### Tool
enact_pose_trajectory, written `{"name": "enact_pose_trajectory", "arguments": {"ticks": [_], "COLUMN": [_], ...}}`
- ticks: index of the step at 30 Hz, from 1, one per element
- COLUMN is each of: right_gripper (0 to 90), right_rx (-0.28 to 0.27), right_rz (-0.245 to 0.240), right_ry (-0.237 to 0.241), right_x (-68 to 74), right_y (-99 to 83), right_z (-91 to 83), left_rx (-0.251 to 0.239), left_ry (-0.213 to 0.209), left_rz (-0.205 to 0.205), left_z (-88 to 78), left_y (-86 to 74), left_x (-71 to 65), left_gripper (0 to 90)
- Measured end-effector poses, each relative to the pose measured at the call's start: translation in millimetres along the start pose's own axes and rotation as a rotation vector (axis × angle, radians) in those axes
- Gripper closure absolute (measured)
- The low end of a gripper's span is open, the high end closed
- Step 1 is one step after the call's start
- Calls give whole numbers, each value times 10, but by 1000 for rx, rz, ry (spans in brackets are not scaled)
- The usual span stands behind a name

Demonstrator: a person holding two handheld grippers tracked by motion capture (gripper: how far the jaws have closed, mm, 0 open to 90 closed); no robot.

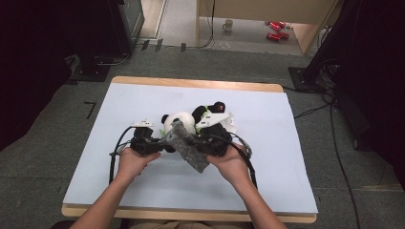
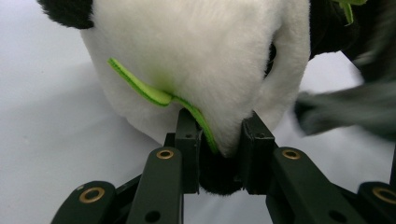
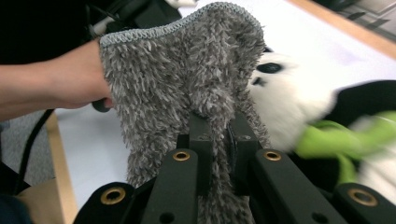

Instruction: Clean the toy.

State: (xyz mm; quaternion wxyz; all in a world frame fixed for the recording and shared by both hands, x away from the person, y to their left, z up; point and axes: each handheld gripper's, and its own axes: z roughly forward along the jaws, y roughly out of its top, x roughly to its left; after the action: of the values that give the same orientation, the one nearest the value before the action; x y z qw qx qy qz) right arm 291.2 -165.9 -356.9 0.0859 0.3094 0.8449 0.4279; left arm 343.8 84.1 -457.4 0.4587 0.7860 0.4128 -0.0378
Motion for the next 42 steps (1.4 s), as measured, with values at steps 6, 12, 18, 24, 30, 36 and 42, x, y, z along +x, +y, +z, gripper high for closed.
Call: {"name": "enact_pose_trajectory", "arguments": {"ticks": [6, 12, 18, 24, 30, 36, 42], "right_gripper": [840, 841, 840, 842, 842, 841, 842], "right_rx": [72, 41, 41, 39, 39, 21, 18], "right_rz": [33, 44, 63, 120, 140, 169, 146], "right_ry": [-14, -8, -34, -51, -79, -108, -132], "right_x": [-206, -336, -439, -610, -720, -807, -748], "right_y": [-113, -174, -218, -288, -302, -323, -286], "right_z": [517, 628, 552, 399, 234, 128, 182], "left_rx": [-20, -26, -32, -42, -52, -68, -61], "left_ry": [-1, 12, 7, 10, 12, 18, 70], "left_rz": [-23, -36, -22, -5, -6, 3, 56], "left_z": [12, 39, 39, 33, 21, 24, 0], "left_y": [-28, -51, -52, -41, -32, -32, -35], "left_x": [2, 55, 104, 142, 177, 180, 89], "left_gripper": [740, 754, 754, 755, 754, 749, 599]}}
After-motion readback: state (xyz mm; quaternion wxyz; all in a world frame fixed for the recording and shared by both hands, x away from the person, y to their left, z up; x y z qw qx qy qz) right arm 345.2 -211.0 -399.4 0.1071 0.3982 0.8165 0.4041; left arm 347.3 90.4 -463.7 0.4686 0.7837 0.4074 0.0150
